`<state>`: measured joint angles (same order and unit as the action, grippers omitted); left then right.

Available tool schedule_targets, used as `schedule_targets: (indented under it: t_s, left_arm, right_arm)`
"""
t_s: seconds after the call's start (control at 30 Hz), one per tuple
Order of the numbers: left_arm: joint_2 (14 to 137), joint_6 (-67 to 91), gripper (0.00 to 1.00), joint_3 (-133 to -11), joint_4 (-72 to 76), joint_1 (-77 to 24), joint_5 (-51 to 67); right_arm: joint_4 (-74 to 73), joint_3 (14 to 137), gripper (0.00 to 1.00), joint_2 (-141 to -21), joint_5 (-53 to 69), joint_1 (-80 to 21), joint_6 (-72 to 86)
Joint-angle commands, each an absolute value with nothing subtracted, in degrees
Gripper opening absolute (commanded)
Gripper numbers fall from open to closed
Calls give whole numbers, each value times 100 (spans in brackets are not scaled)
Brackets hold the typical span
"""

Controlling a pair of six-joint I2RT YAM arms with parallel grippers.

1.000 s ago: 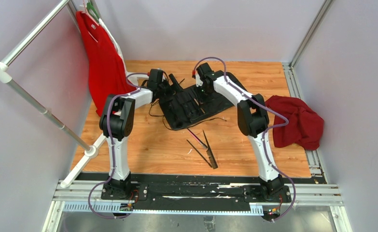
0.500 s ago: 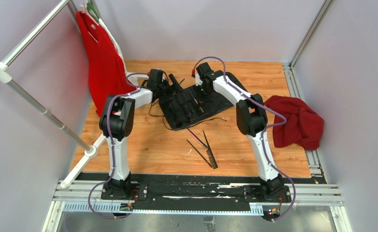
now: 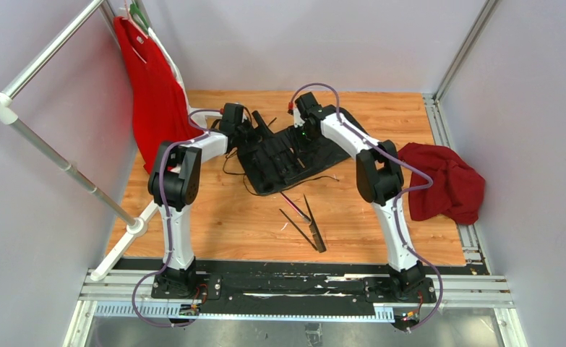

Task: Organize the makeup
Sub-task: Place the makeup brush in the cosmetics bag, then pick up the makeup brush from the center of the board.

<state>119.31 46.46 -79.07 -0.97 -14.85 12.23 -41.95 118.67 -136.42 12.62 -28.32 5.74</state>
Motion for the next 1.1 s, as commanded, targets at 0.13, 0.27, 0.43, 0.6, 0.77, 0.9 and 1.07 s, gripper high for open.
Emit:
schedule_targets:
  t_s: [0.13, 0.27, 0.43, 0.6, 0.77, 0.9, 1.07]
  left_arm:
    - [11909, 4502, 98, -7766, -916, -1413, 1027]
    - [11924, 4508, 98, -7775, -906, -1413, 1041]
    - [11970, 4527, 98, -7787, -863, -1411, 1075]
    - [11970, 4541, 98, -7783, -836, -1406, 1095]
    - [11962, 4535, 98, -7767, -828, -1407, 1099]
    - [11962, 4537, 98, -7748, -822, -1408, 1094]
    - [11954, 4540, 98, -7719, -810, -1408, 1093]
  right_arm:
    - [-4155, 11030, 42, -12193, 959, -2759, 477]
    - [-3918, 10098, 42, -11294, 974, -2916, 483]
    - [-3572, 8753, 42, -10284, 785, -3379, 430]
    - [-3275, 7654, 42, -9529, 650, -4001, 476]
    - [-3040, 6897, 41, -9124, 649, -4523, 722]
    - [-2825, 6422, 41, -8939, 693, -4853, 951]
    - [-2605, 5998, 40, -8864, 712, -5169, 1159]
